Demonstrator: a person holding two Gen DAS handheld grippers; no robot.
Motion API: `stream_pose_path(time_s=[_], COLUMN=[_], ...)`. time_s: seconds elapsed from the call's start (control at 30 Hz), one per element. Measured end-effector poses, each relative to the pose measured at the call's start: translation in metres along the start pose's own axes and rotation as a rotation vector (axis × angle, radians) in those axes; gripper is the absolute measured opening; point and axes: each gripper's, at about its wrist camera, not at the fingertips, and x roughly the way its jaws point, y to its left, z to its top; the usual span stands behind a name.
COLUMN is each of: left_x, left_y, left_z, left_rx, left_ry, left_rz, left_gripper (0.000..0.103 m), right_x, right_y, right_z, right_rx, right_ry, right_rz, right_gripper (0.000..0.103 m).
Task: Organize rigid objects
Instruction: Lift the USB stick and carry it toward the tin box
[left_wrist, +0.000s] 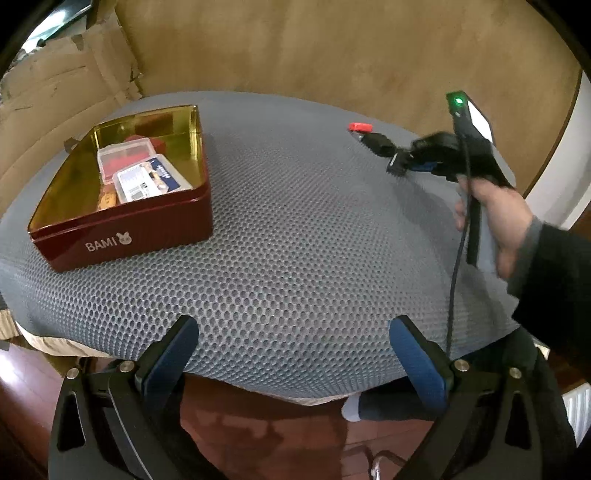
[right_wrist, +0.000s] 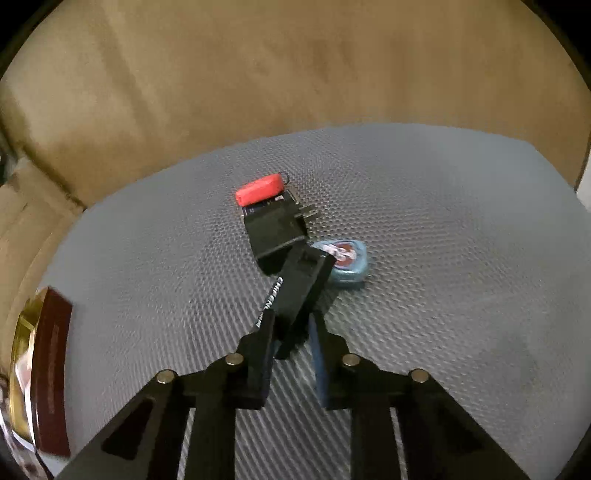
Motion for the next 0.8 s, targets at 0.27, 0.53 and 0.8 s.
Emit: stream_pose_path(time_s=[0.27,0.53,0.8], left_x=[-0.007,-0.01,-0.007], left_y=[-0.01,-0.01,-0.006], left_z=[0.002,0.001,0.003], left_rx=[0.021,0.02,0.01], left_ry=[-0.004,-0.01,-0.003], left_rz=[-0.013,-0.008,-0.007], left_gripper=[0.103,0.103,0.103], right_x=[0.002,0.034,0.047], right_y=[-0.012,0.011,0.015], right_z=[0.002,0.012,0.016], right_rx=[0.062,0.194,0.128], right_ry=[0.054,0.086,0.083], right_rz=[0.041,-0.048,-0.056], right_gripper=[0.006,0.039,0.033])
